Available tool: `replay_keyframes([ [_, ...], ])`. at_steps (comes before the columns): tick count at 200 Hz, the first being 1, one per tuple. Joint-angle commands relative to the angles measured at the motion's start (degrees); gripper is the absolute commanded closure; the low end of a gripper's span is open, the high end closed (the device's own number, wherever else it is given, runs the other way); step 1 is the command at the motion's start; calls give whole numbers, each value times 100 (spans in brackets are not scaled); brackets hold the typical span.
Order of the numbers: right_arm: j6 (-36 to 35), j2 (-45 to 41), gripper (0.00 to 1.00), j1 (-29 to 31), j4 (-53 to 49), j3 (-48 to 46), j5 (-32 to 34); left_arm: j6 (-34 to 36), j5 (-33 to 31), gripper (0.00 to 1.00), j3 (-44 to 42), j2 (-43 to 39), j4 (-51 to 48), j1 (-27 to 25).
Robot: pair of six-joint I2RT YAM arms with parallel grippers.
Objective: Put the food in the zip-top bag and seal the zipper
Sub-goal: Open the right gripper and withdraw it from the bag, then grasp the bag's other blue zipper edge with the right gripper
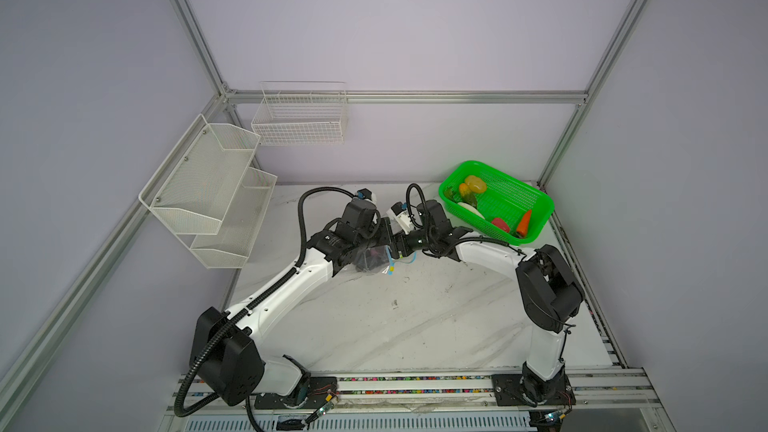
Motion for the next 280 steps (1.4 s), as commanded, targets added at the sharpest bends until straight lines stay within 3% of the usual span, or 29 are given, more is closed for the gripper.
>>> replay_keyframes([
  [1, -103, -654, 28, 45, -272, 66, 187, -63, 1, 100, -218, -104, 284, -34],
  [15, -245, -1029, 28, 50, -501, -75, 423, -68, -9, 100, -222, -107, 282, -29],
  [57, 217, -2040, 32, 50, -106, -1186, 1219, -51, -46, 100, -194, -62, 268, -30],
  [78, 1027, -2494, 37, 50, 51, -1706, 2008, -51, -87, 100, -191, -65, 231, -24],
  [89, 1794, -2762, 40, 50, 200, -2071, 2420, -51, -111, 100, -199, -62, 224, -24],
  [105, 2517, -2888, 40, 58, 618, -2533, 2188, -51, -148, 100, -148, -53, 170, -25],
  [127, 2784, -3032, 40, 58, 515, -2825, 2189, -51, -183, 100, -124, -53, 122, -16],
  [146, 3352, -2941, 40, 58, 1064, -3124, 1874, -51, -188, 100, -125, -63, 127, -16],
  [216, 4486, -1906, 43, 6, 1984, -2982, 1487, -104, -79, 100, -114, -19, 134, -16],
  [252, 4548, -1811, 50, 12, 2142, -2994, 1603, -86, -39, 100, -125, -49, 127, -16],
  [280, 4514, -1806, 62, 6, 2145, -2924, 1631, -56, -36, 100, -126, -98, 122, -16],
])
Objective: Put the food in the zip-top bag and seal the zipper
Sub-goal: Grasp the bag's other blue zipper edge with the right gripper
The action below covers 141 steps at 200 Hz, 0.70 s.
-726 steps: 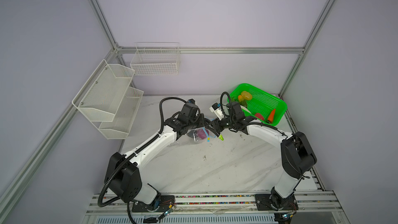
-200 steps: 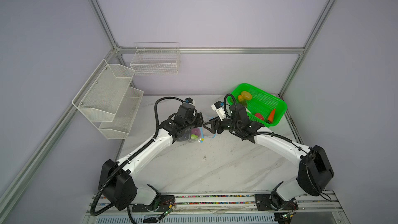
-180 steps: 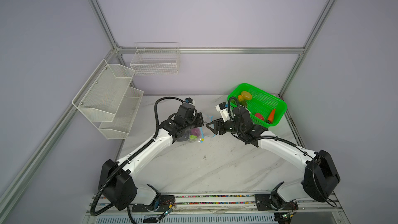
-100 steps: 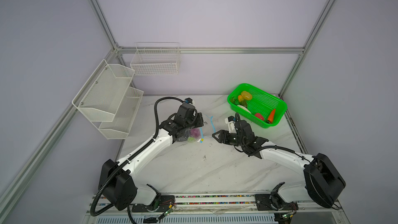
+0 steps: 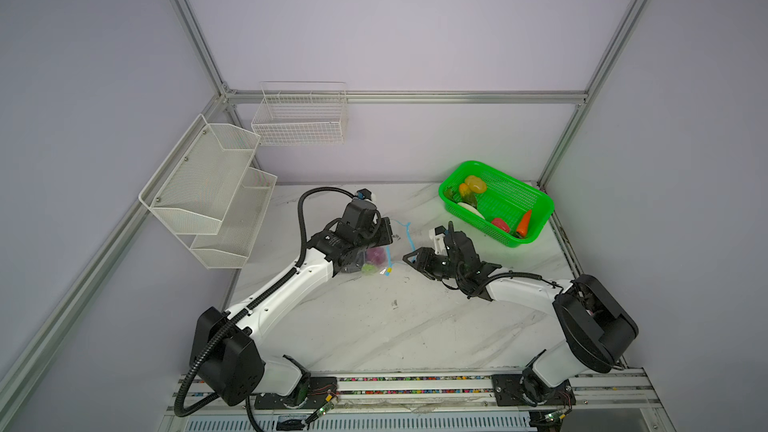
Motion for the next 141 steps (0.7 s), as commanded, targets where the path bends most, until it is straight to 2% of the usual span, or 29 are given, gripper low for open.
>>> replay_keyframes([
  [1, 164, 8, 62, -18, 283, 125, 20, -49, 35, 100, -125, -100, 138, -16],
  [36, 112, 237, 74, -23, 245, 184, -46, -29, 23, 100, -125, -159, 129, -16],
  [78, 106, 385, 93, -16, 283, 345, -52, 6, -24, 100, -134, -237, 103, -16],
  [106, 57, 328, 98, -18, 180, 528, -43, 32, -81, 100, -125, -320, 51, -16],
  [141, -91, 271, 99, -2, -84, 829, -50, 55, -152, 100, -75, -436, -24, -12],
])
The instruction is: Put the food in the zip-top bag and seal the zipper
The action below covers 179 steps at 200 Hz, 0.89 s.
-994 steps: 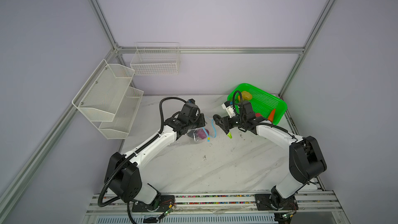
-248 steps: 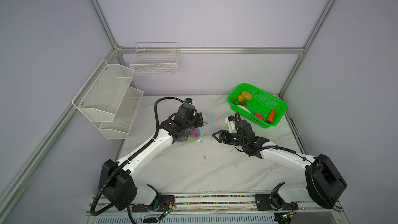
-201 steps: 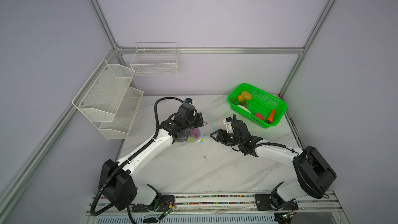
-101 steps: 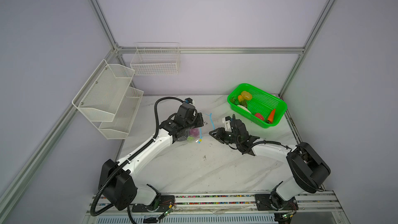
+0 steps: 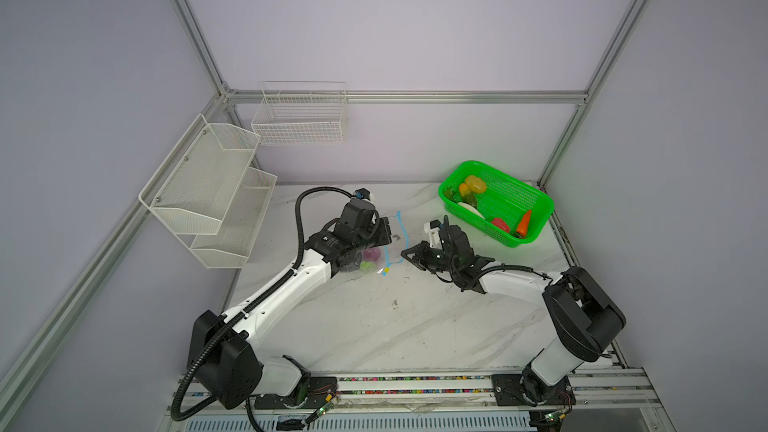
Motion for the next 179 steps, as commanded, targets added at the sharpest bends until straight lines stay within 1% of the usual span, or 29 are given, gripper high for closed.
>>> replay_keyframes([
  [1, -117, -149, 99, 1, -155, 280, 8, 46, -94, 100, -73, -286, 67, -16],
  [42, -428, -219, 100, 70, -688, 850, 102, 57, -111, 100, 100, -428, -102, -10],
  [80, -724, -219, 100, 133, -1156, 1486, 217, 132, -291, 100, 325, -612, -258, 0],
  [179, -1074, 82, 100, 206, -1784, 2794, 185, 440, -852, 100, 840, -1070, -698, 102],
])
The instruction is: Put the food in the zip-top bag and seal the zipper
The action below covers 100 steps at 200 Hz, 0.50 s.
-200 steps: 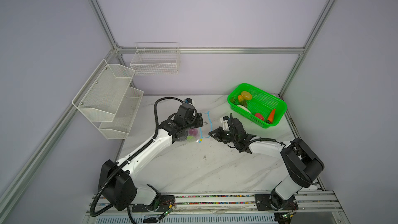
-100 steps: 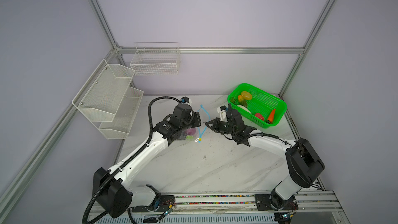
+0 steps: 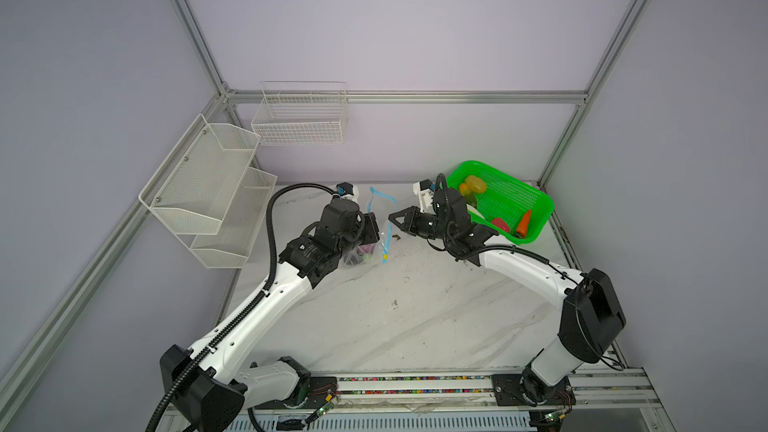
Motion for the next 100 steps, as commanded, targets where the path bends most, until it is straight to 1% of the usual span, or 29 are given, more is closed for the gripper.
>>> replay_keyframes([
  [1, -162, 103, 100, 58, -166, 338, 51, 241, -252, 100, 631, -188, -142, 60],
  [52, -196, 359, 100, 156, -144, 588, -117, 547, -604, 100, 948, -394, -412, 143],
  [100, -209, 657, 100, 214, 206, 647, -428, 655, -878, 100, 866, -731, -760, 269],
])
